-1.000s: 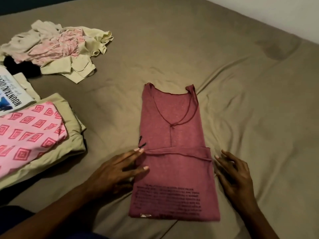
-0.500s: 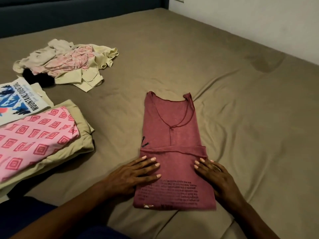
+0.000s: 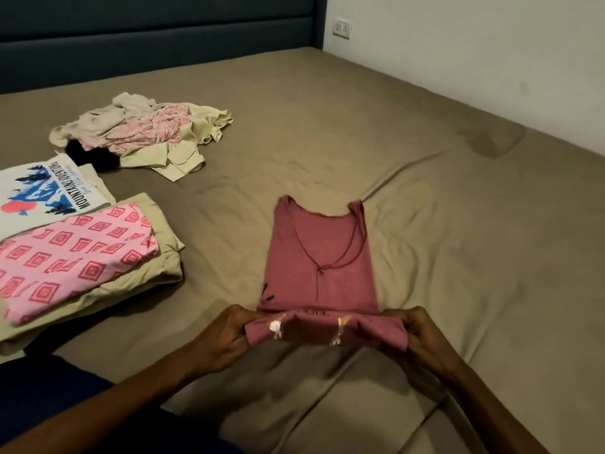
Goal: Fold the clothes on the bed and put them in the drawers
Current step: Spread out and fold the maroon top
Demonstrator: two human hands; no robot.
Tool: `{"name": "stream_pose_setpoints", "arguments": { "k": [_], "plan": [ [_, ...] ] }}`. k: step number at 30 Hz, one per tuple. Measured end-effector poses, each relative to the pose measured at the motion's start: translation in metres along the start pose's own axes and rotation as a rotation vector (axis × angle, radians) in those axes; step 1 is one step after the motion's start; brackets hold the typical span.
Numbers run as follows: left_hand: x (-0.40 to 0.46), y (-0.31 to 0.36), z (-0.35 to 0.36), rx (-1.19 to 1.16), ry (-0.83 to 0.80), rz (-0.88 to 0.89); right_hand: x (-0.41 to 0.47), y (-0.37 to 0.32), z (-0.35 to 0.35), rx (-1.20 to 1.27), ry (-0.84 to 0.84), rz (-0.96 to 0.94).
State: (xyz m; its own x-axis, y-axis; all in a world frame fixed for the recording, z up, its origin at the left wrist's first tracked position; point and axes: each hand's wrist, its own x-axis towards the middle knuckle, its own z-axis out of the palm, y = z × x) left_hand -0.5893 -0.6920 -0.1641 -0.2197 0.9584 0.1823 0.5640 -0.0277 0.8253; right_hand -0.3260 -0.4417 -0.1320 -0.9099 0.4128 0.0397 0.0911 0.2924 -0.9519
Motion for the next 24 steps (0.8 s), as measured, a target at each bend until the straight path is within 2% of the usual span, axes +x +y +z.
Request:
{"name": "stream_pose_setpoints", "arguments": {
  "k": [3, 6, 8, 10, 13, 16, 20, 24],
  "plan": [
    [0.004, 0.021, 0.003, -0.311, 0.160, -0.201, 0.007, -0.008, -0.003, 0.126, 0.008, 0.030],
    [0.039, 0.035, -0.004, -0.495, 0.284, -0.349, 0.036, -0.009, -0.011, 0.212, 0.138, 0.056],
    [0.078, 0.041, -0.019, -0.592, 0.358, -0.370, 0.068, -0.010, -0.018, 0.268, 0.222, 0.072],
    [0.124, 0.027, -0.033, -0.698, 0.372, -0.442, 0.110, -0.011, -0.025, 0.304, 0.301, 0.116],
    [0.181, -0.017, -0.046, -0.820, 0.324, -0.691, 0.168, 0.013, -0.036, 0.359, 0.357, 0.311],
    [0.193, -0.051, -0.036, -0.753, 0.275, -0.820, 0.192, 0.049, -0.036, 0.317, 0.355, 0.517],
    [0.178, -0.070, -0.021, -0.632, 0.360, -0.768, 0.186, 0.057, -0.036, 0.356, 0.318, 0.534],
    [0.177, -0.068, -0.030, -0.687, 0.348, -0.601, 0.182, 0.072, -0.035, 0.441, 0.337, 0.517]
  ]
}}
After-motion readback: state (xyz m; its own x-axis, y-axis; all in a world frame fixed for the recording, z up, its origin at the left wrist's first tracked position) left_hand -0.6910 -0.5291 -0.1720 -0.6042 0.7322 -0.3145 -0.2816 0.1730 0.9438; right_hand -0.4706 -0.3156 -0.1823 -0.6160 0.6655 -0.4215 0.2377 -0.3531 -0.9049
